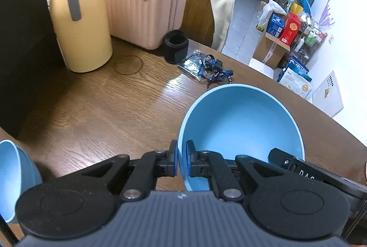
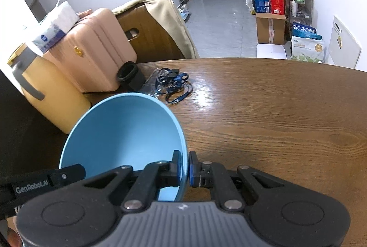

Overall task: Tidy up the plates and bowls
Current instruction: 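Lift the third bowl and carry it toward the nested bowls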

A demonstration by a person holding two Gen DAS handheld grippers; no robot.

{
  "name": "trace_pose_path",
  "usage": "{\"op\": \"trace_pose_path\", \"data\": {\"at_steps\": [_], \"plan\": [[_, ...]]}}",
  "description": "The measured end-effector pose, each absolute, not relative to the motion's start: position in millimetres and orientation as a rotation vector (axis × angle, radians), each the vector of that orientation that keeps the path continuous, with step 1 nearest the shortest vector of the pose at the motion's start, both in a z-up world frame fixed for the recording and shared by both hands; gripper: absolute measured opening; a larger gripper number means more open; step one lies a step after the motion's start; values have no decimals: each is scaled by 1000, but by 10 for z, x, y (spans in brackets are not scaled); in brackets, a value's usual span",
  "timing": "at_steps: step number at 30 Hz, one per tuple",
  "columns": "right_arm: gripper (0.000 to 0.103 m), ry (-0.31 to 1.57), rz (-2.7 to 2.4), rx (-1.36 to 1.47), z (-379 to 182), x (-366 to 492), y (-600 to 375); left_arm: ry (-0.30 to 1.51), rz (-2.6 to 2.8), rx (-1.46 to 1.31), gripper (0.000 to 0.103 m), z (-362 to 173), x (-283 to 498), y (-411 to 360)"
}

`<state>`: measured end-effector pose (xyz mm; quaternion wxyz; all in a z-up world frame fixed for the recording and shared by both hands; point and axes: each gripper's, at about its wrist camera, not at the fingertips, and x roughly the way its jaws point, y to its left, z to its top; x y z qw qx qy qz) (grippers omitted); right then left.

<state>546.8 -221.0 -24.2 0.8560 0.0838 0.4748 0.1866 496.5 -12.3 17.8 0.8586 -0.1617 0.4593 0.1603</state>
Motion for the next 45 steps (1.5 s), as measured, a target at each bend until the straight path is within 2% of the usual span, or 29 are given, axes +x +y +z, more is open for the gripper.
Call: {"op": "trace_pose_path", "data": {"at_steps": [45], "plan": [[7, 956, 505, 54, 397, 4377, -873, 901, 424, -384, 8, 706, 3735, 1054]]}}
